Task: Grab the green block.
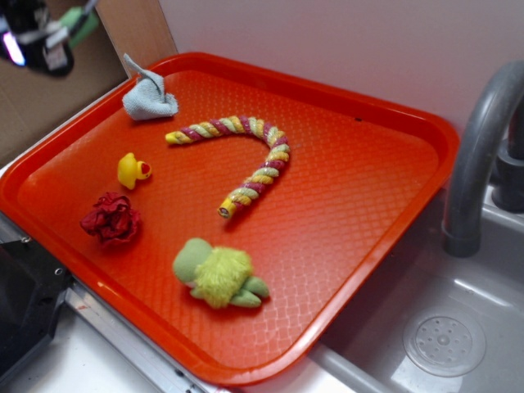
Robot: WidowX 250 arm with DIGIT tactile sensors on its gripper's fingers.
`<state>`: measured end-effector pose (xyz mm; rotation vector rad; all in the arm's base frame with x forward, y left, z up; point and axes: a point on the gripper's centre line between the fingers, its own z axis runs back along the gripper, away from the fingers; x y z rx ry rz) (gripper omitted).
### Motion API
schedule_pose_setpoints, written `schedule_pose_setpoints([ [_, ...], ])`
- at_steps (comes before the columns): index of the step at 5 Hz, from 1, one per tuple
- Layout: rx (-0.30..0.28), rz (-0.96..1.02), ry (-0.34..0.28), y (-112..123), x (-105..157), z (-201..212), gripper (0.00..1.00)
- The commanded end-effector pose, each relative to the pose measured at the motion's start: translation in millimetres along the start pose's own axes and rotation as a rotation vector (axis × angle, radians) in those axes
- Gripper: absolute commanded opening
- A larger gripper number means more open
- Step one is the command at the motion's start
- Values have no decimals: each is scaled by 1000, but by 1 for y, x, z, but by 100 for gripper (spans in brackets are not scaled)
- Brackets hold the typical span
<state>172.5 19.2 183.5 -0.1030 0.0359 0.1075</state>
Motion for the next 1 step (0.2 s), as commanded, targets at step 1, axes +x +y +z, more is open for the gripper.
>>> schedule_pose_setpoints([
  [1, -31, -184, -53, -27, 20, 30, 0],
])
